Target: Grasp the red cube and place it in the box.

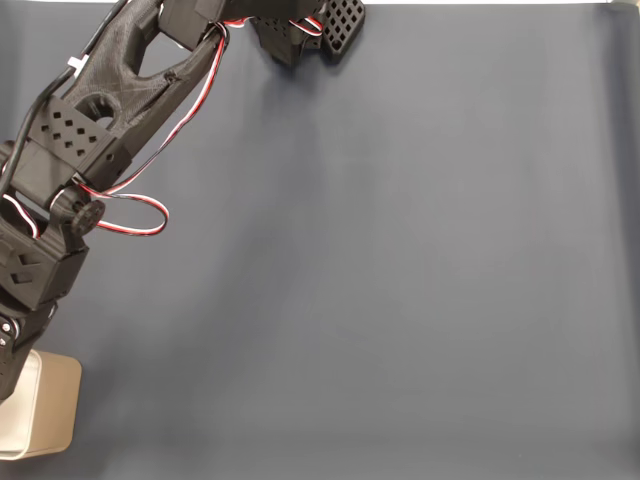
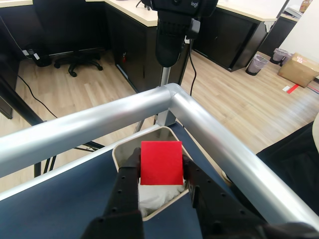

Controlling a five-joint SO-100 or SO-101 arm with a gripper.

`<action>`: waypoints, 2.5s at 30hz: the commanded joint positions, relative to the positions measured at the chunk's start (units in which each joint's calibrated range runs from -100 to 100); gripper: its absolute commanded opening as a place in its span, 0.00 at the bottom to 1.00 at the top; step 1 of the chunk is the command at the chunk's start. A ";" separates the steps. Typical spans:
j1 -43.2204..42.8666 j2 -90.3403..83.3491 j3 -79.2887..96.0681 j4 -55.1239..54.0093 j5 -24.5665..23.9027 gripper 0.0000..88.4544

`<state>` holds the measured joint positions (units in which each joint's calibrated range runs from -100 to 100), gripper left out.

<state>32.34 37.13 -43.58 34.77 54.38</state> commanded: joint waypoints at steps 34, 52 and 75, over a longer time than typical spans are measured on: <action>-0.81 -3.76 -2.13 0.97 -1.42 0.46; -0.88 -3.24 -2.59 -0.42 -1.71 0.46; -1.59 -7.49 1.88 0.07 -1.27 0.00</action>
<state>31.82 36.26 -42.04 35.56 53.26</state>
